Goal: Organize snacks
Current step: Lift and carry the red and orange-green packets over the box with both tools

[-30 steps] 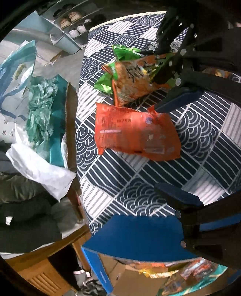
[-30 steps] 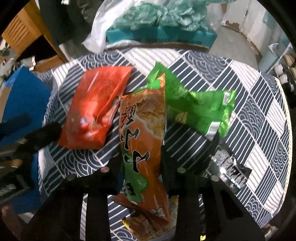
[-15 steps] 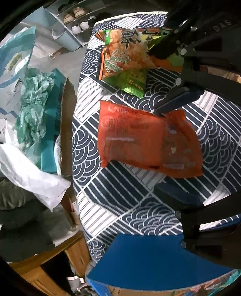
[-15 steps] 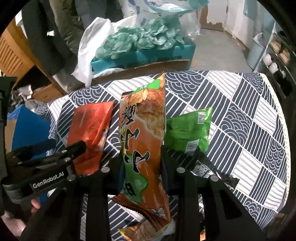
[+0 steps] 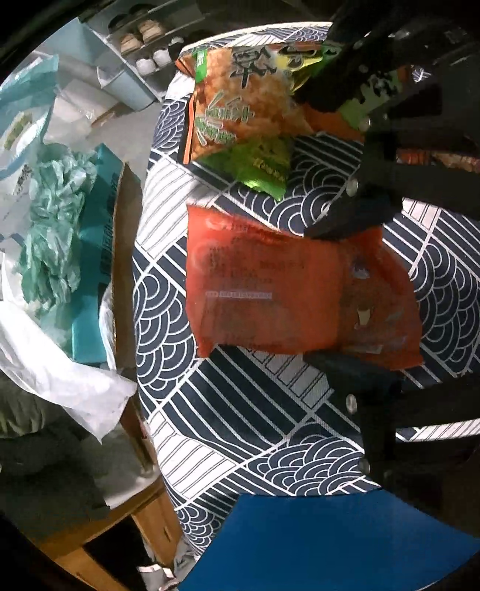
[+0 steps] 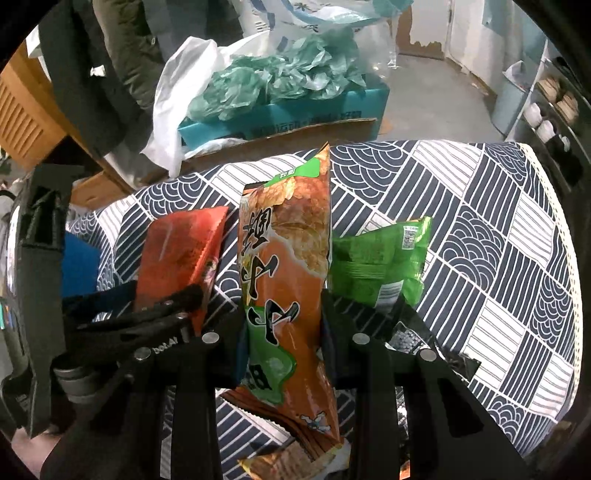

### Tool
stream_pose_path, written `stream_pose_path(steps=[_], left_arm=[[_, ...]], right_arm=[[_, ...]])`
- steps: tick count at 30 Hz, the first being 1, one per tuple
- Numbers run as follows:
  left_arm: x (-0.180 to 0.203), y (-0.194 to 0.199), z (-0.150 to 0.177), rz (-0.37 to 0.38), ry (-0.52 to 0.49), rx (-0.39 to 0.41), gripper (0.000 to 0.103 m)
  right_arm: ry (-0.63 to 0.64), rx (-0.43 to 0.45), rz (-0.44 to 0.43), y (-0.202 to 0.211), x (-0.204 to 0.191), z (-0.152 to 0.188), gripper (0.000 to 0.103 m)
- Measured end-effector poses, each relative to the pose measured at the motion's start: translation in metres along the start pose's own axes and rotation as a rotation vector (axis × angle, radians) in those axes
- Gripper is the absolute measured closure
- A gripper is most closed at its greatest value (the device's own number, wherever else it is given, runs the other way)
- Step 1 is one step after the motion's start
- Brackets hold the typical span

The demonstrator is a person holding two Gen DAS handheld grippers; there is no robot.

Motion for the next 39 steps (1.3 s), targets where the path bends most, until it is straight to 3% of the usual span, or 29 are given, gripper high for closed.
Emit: stream_pose_path(steps=[2,6,24,39], left_arm=[[0.000,0.003,0.000,-0.007,-0.008,0.012,0.059],[-0.001,0.013,0.001,-0.021,-0.004,0.035,0.064],[-0.007,0.087,0.007,-0.043,-0.011,0.158,0.065],[-0.041,0.153,0.040,-0.055,0.038,0.219,0.065]], right_arm=[[0.000,0.001,-0.002,0.001,0.000,0.000,0.072],[0.010,0.010,-0.004,0.005,-0.003,0.000,0.072],[0.063,0.087,-0.036,0.045,-0.031,-0.002,0.072],[0.112,0.121,-0.092,0.080,-0.062,0.014,0.072]])
Point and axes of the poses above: each gripper's, at about its wrist camera, not at the fingertips, and y roughly against the way its jaws point, x to its right, z to its underside, the point moved 5 cm from there along -y, roughly the way its jaws point, and after that the axes turned 7 degrees about -y, right-handed, at the moved point
